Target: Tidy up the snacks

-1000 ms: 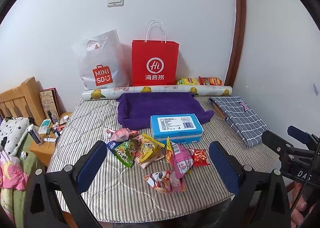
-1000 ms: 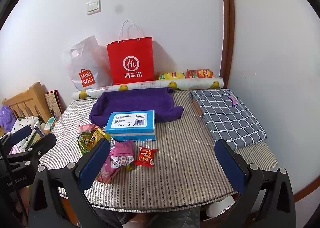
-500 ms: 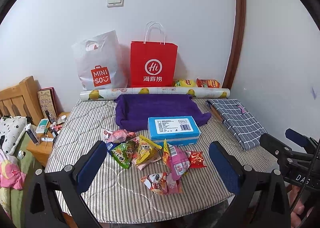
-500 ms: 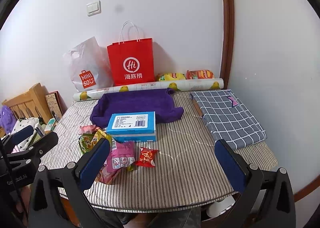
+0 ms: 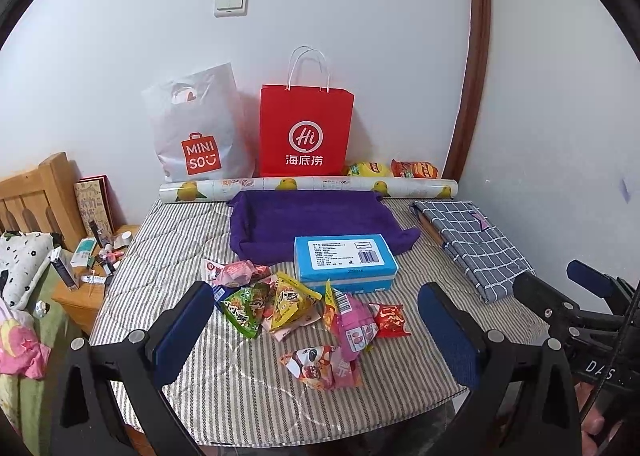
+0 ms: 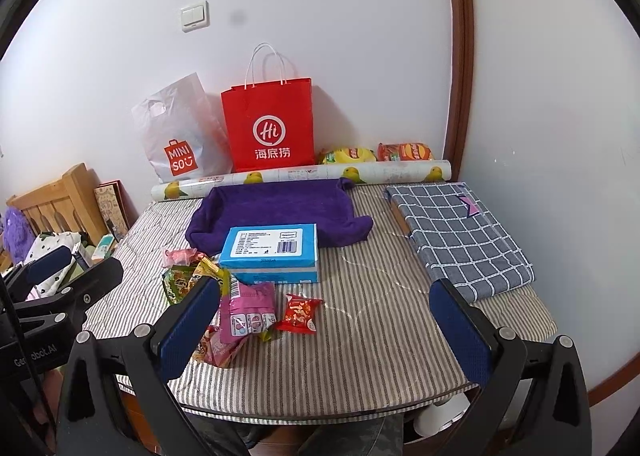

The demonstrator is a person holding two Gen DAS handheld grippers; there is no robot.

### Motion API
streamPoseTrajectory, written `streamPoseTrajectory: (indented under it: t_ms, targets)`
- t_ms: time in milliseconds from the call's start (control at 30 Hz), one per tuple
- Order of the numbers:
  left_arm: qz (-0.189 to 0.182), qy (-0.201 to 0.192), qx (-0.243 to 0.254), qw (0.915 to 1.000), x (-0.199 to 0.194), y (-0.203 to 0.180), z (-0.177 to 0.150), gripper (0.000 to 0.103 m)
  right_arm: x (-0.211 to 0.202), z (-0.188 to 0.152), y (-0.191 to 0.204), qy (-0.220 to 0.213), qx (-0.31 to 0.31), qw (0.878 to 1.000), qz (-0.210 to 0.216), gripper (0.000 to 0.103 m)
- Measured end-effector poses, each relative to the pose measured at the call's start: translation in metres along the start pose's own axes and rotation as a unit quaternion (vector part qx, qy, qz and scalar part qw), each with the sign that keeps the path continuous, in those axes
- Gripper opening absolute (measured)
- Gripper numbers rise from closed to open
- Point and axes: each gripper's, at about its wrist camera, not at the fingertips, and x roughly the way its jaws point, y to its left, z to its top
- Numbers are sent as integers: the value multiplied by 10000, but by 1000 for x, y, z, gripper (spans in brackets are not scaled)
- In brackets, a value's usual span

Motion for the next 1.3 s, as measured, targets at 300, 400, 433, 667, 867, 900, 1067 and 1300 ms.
streamPoseTrajectory:
  t_ms: [300,400,433,667,867,900,1067,1300]
  targets:
    - [-14,17,-3,10000,-1,2,2,103,1,-1,-3,4,43,10000,37,103]
    - [7,5,24,10000,-1,2,2,103,2,-1,-3,10,49,10000,49,103]
    - [9,-1,26,10000,0,2,1,103,3,-1,-3,7,44,10000,46,103]
    - [20,2,21,10000,2,5,1,103,3,-2,-2,-22,44,10000,67,103]
    - [-18,60,-20,10000,11,9,2,103,13,-5,-3,57,56,10000,51,103]
    - [-28,64,-19,10000,12,10,1,103,15,-6,-3,72,61,9999,59,103]
    - [-42,129,8,9999,23,11,0,103,29,-9,-5,167,97,9998,66,103]
    - [-68,235,-22,9997,40,18,0,103,51,-13,-4,323,29,9994,-73,103]
